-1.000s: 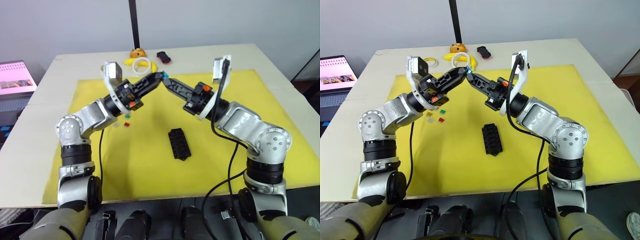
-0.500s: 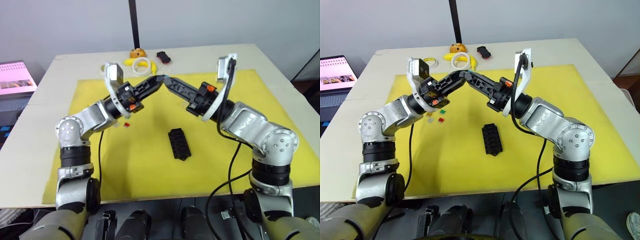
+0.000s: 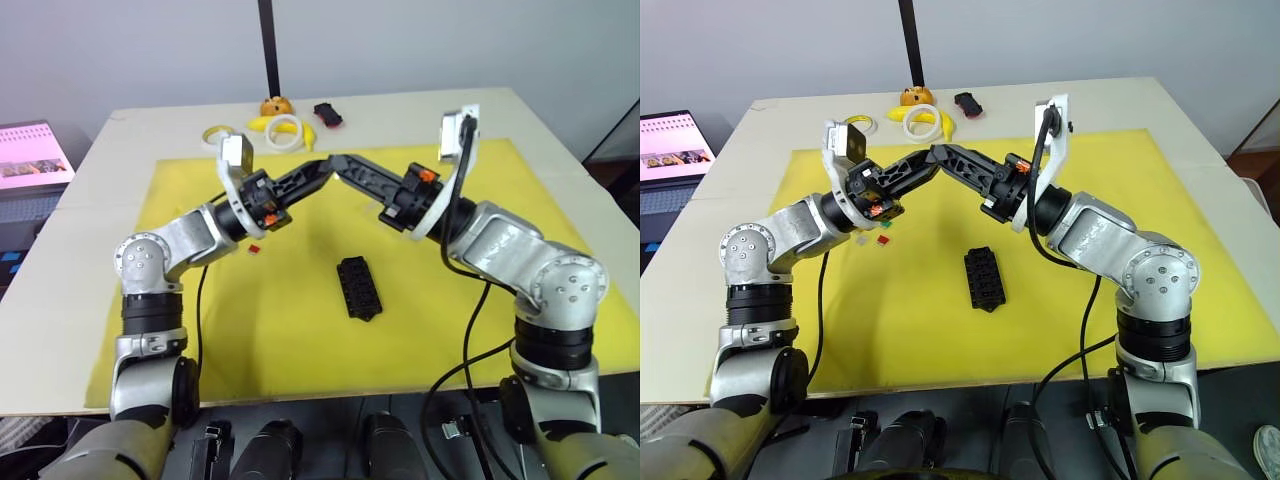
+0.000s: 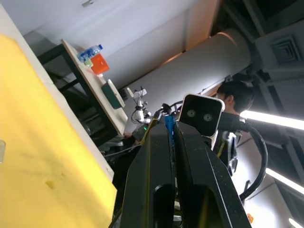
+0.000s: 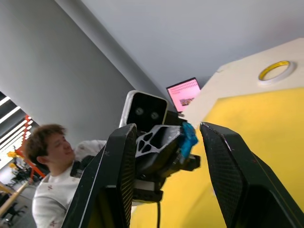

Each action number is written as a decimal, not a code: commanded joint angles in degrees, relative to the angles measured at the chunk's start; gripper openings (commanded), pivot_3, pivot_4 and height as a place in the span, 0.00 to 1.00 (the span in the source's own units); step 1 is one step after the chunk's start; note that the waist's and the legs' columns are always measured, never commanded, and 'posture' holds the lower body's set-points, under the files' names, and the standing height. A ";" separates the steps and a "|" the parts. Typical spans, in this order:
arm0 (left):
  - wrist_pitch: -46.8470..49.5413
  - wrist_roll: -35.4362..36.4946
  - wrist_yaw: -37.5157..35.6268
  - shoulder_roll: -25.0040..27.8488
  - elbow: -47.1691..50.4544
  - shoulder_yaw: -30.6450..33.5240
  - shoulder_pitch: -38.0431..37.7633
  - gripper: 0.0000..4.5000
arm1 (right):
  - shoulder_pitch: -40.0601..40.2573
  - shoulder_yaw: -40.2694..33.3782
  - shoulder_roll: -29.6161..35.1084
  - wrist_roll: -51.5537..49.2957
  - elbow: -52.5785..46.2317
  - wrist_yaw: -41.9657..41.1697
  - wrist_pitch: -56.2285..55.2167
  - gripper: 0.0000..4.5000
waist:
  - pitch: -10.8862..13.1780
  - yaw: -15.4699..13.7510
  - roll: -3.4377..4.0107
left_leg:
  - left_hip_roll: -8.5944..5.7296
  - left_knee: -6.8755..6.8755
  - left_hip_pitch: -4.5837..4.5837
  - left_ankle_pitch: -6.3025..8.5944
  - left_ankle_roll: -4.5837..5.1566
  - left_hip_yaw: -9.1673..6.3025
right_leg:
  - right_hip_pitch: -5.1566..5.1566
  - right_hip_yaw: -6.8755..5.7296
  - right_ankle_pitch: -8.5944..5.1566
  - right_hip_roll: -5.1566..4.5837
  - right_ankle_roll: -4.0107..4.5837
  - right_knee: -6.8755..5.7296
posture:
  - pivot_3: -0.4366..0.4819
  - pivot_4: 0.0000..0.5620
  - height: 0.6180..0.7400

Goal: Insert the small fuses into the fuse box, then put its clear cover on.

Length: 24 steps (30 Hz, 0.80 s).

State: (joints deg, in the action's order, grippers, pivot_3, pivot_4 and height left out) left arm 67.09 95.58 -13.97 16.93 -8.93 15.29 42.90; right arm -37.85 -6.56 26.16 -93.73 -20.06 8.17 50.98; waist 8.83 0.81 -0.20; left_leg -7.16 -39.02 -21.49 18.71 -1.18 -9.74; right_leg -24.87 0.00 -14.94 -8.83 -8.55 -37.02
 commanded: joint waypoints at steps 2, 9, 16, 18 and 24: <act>0.27 0.61 -1.58 0.87 1.67 0.11 0.39 0.00 | -1.13 -0.68 2.22 -2.78 -1.10 -0.03 0.38 0.51 | 0.00 -0.05 0.00 | 0.00 0.00 -0.01 0.00 0.00 0.00 | 0.00 0.00 0.00 0.00 0.00 0.01 | 0.48 0.27 1.00; 0.05 -0.22 -2.63 1.04 3.59 -0.65 -0.72 0.00 | -0.95 0.10 6.32 -3.92 0.19 -1.94 2.98 0.39 | 0.00 -0.07 0.00 | -0.01 0.00 -0.01 0.00 0.01 0.01 | 0.01 0.00 0.00 0.00 0.00 0.03 | 0.48 0.27 1.00; -0.11 -1.04 -3.84 1.17 5.05 -1.24 -1.75 0.00 | -1.07 -0.44 7.98 -5.29 1.09 -3.33 3.57 0.34 | 0.00 -0.11 0.00 | 0.00 0.00 -0.01 0.00 0.01 0.02 | 0.01 0.00 0.00 0.00 0.00 0.04 | 0.48 0.27 1.00; -0.11 -1.64 -4.54 1.20 5.93 -1.51 -2.17 0.00 | -1.05 -0.39 8.29 -5.41 1.17 -3.47 3.59 0.34 | 0.00 -0.11 -0.01 | 0.00 0.00 -0.01 0.00 0.01 0.02 | 0.02 0.00 0.00 0.00 0.00 0.04 | 0.48 0.27 1.00; -0.43 -1.69 -4.70 1.00 6.39 -1.92 -2.44 0.00 | -0.86 0.09 9.04 -5.81 1.26 -3.89 3.91 0.18 | 0.00 -0.16 -0.01 | 0.00 0.00 -0.01 0.00 0.01 0.02 | 0.02 0.00 0.00 0.00 0.00 0.05 | 0.48 0.27 1.00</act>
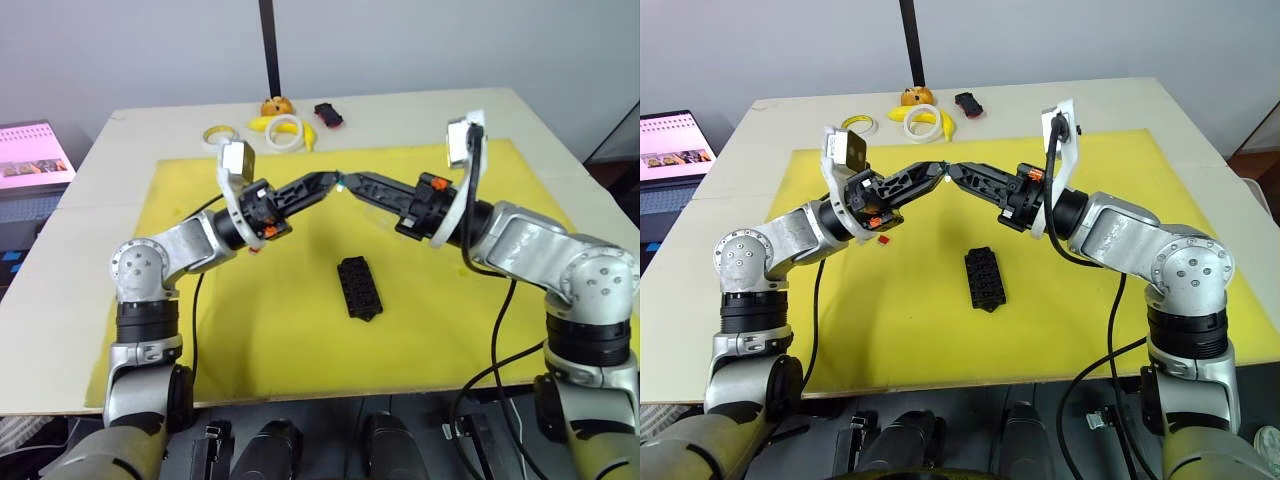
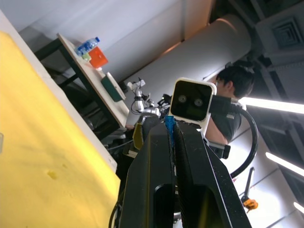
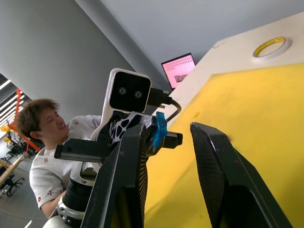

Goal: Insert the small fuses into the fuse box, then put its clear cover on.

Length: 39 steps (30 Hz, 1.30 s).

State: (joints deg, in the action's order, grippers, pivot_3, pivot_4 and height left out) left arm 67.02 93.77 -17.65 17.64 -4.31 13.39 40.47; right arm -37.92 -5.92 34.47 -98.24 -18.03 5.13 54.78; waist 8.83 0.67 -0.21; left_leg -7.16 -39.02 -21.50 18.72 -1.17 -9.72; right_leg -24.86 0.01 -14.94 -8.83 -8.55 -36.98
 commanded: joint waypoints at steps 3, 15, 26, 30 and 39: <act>-0.41 -0.14 -1.31 0.35 1.63 -0.18 0.06 0.00 | -0.67 -0.31 0.74 -1.81 -0.90 -0.85 -0.03 0.01 | 0.00 0.01 0.00 | 0.00 0.00 -0.01 0.00 0.00 0.00 | 0.00 0.00 0.00 0.00 0.00 0.01 | 0.48 0.27 1.00; 1.10 -4.99 -6.51 5.16 0.00 -0.35 1.51 0.53 | 0.22 -0.89 3.07 -9.19 -2.43 0.21 -0.47 0.00 | 0.01 0.04 -0.01 | 0.00 0.00 0.00 0.00 0.00 0.00 | 0.01 0.00 0.00 0.01 0.00 0.02 | 0.48 0.27 1.00; -20.51 -45.42 -53.23 33.31 15.41 -24.89 -1.70 0.99 | 5.93 3.69 13.89 21.24 -13.52 -27.68 -2.50 0.00 | 0.04 -0.23 0.06 | 0.03 0.16 0.03 0.00 0.01 0.05 | 0.10 -0.02 0.00 0.13 0.00 0.37 | 0.48 0.27 1.00; -34.49 -57.01 -54.93 30.57 15.90 -28.36 -4.57 0.99 | 9.12 10.24 15.97 39.15 -13.50 -42.61 -12.21 0.00 | 0.08 -0.15 0.04 | 0.09 0.19 0.02 0.02 0.03 0.01 | 0.28 -0.08 0.11 0.17 -0.12 0.70 | 0.48 0.27 1.00; -42.70 -67.12 -48.96 22.02 17.75 -29.64 -10.46 0.99 | 15.00 17.44 16.92 64.09 -1.44 -67.13 -35.19 0.00 | 0.11 -0.31 -0.01 | 0.09 0.11 -0.02 0.07 0.13 0.03 | 0.32 -0.08 0.17 0.12 -0.18 0.80 | 0.48 0.27 1.00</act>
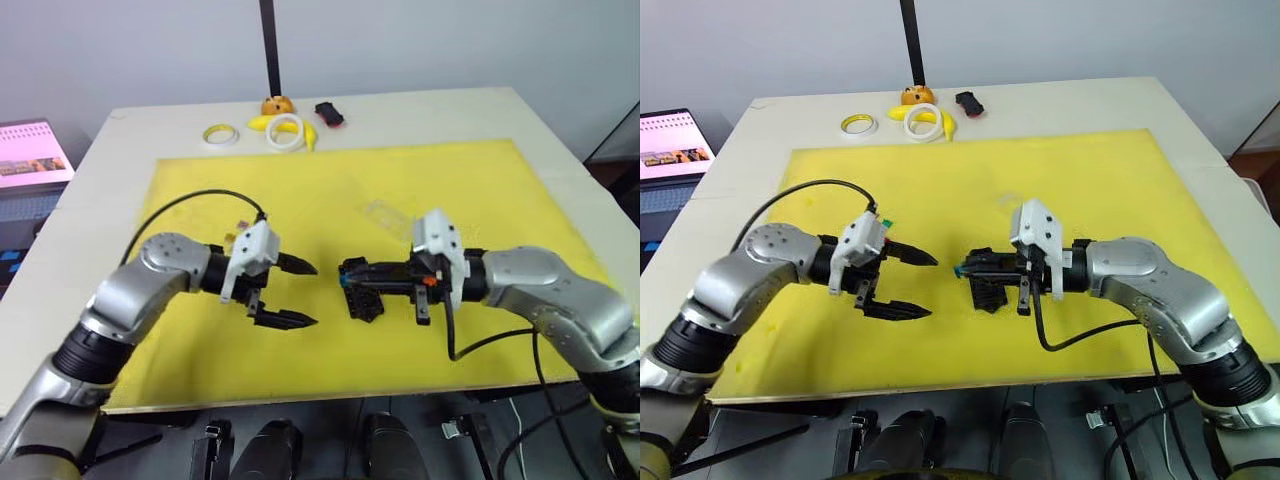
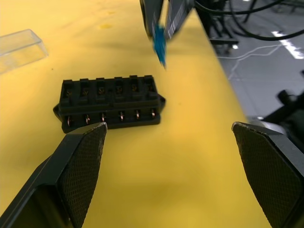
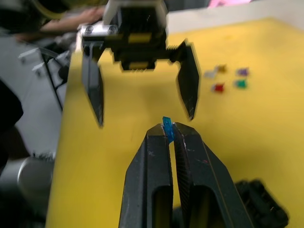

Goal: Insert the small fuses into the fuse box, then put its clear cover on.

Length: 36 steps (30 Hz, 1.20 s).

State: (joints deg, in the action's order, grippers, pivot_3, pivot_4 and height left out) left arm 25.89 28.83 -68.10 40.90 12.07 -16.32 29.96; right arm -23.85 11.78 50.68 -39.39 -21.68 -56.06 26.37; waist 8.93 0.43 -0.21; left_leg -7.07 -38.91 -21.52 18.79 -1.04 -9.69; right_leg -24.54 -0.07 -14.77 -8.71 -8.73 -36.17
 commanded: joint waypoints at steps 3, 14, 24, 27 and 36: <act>-2.63 -4.61 2.88 -3.37 0.30 -0.29 -0.92 0.99 | 1.91 -0.64 -0.40 9.53 6.18 -8.57 -11.27 0.00 | 0.01 -0.12 -0.01 | 0.00 -0.03 0.00 0.00 0.00 -0.01 | 0.02 -0.01 0.01 0.00 -0.01 0.00 | 0.48 0.27 1.00; -3.38 -8.44 4.01 -7.51 0.60 -1.13 -1.71 0.99 | -0.94 -1.57 -3.31 14.95 12.69 -15.13 -16.69 0.00 | 0.01 0.03 -0.01 | 0.01 -0.02 0.02 0.00 0.00 -0.03 | 0.01 -0.01 0.01 0.01 -0.01 -0.02 | 0.48 0.27 1.00; -2.78 -8.60 3.77 -7.52 0.96 -0.23 -1.87 0.99 | -3.24 -1.07 -4.74 17.84 16.01 -19.45 -20.99 0.00 | 0.01 -0.15 -0.01 | 0.00 -0.06 0.02 0.00 0.00 -0.03 | 0.03 -0.01 0.02 0.00 -0.01 -0.02 | 0.48 0.27 1.00; -3.08 -8.66 3.36 -6.96 0.95 -0.05 -2.25 0.99 | -3.63 -1.30 -5.82 18.99 17.53 -19.48 -22.39 0.00 | 0.01 -0.09 -0.01 | 0.00 -0.07 0.02 0.00 0.00 -0.03 | 0.03 -0.01 0.02 0.00 -0.01 -0.02 | 0.48 0.27 1.00; -3.98 -9.68 3.26 -7.50 -0.41 -0.56 -1.30 0.99 | -2.56 -1.73 -7.19 19.82 17.85 -19.91 -24.11 0.00 | 0.01 0.00 -0.01 | 0.00 -0.07 0.02 0.00 0.00 -0.04 | 0.03 -0.01 0.02 0.01 -0.01 -0.03 | 0.48 0.27 1.00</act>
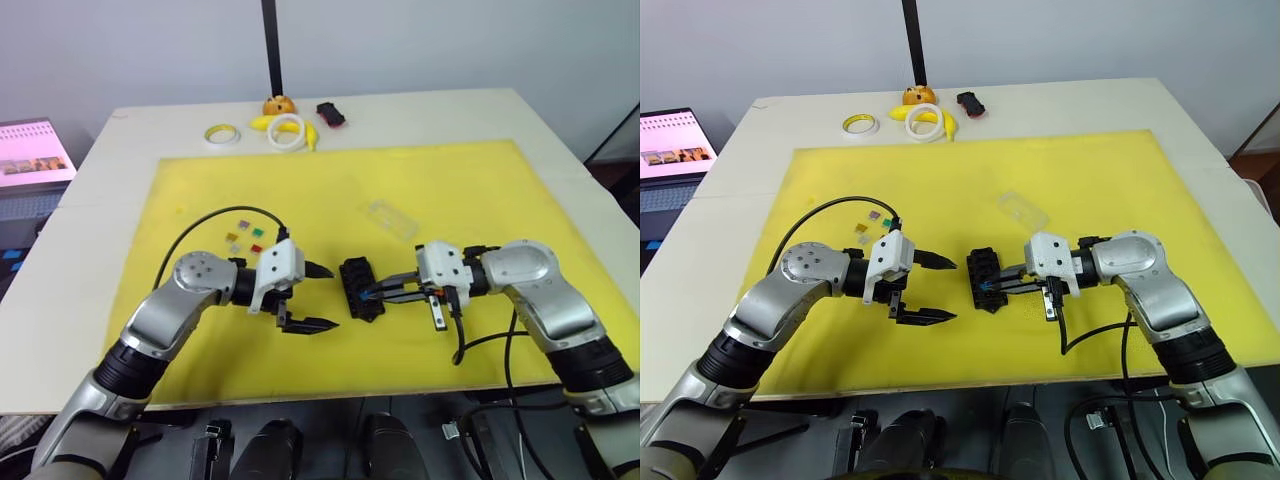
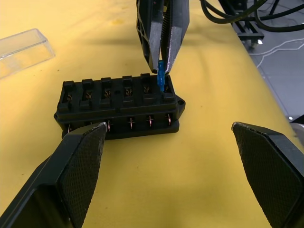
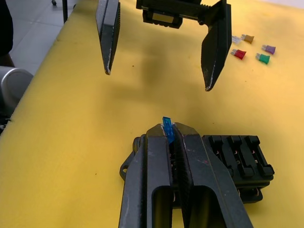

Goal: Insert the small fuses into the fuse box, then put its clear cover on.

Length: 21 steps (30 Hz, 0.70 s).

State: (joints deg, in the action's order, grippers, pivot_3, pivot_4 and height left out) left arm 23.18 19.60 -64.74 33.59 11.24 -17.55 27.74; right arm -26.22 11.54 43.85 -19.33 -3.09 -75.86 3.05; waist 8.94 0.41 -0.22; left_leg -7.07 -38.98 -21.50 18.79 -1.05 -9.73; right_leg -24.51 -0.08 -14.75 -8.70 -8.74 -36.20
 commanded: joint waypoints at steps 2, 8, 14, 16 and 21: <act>-1.16 -0.69 -0.20 -0.38 0.59 0.45 0.87 0.99 | 0.01 -2.17 -0.10 -0.50 -0.45 -0.26 -0.79 0.00 | 0.00 0.02 0.00 | 0.00 0.00 0.00 0.00 0.00 0.00 | 0.00 0.00 0.00 0.00 0.00 0.00 | 0.48 0.27 1.00; -1.03 -1.19 -0.43 -0.56 1.31 -0.02 0.13 0.99 | 0.44 -4.28 0.36 -2.10 -1.33 -0.56 0.56 0.00 | 0.00 0.04 0.00 | 0.00 0.00 0.00 0.00 0.00 0.00 | 0.00 0.00 0.00 -0.01 0.00 0.00 | 0.48 0.27 1.00; -0.95 -1.64 -0.64 -0.79 1.00 -0.14 0.49 0.99 | 1.50 -3.97 -0.08 -1.19 -1.57 -0.90 -0.50 0.00 | 0.00 0.02 0.00 | 0.00 0.00 0.00 0.00 0.00 0.00 | 0.00 0.00 0.00 -0.01 0.00 0.00 | 0.48 0.27 1.00; -0.99 -1.73 -0.92 -0.68 0.82 -0.23 0.61 0.99 | 1.65 -3.46 -0.19 -0.40 -1.36 -1.15 -1.39 0.00 | 0.00 0.07 0.00 | 0.00 0.00 0.00 0.00 0.00 0.00 | 0.00 0.00 0.00 -0.01 0.00 -0.01 | 0.48 0.27 1.00; -1.54 -2.42 -0.96 -1.05 0.11 -0.38 1.03 0.99 | 1.24 -2.96 -0.50 0.63 -0.40 -1.43 -2.12 0.00 | 0.00 0.04 0.00 | 0.00 0.00 0.00 0.00 0.00 0.00 | 0.00 0.00 0.00 -0.01 0.00 -0.01 | 0.48 0.27 1.00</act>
State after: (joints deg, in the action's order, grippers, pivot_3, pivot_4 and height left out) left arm 23.01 17.48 -65.52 32.93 10.82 -17.80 27.84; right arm -24.43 8.84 43.67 -19.06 -2.97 -76.99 2.09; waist 8.94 0.45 -0.22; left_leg -7.07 -38.98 -21.50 18.79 -1.05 -9.73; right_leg -24.51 -0.08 -14.75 -8.70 -8.74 -36.21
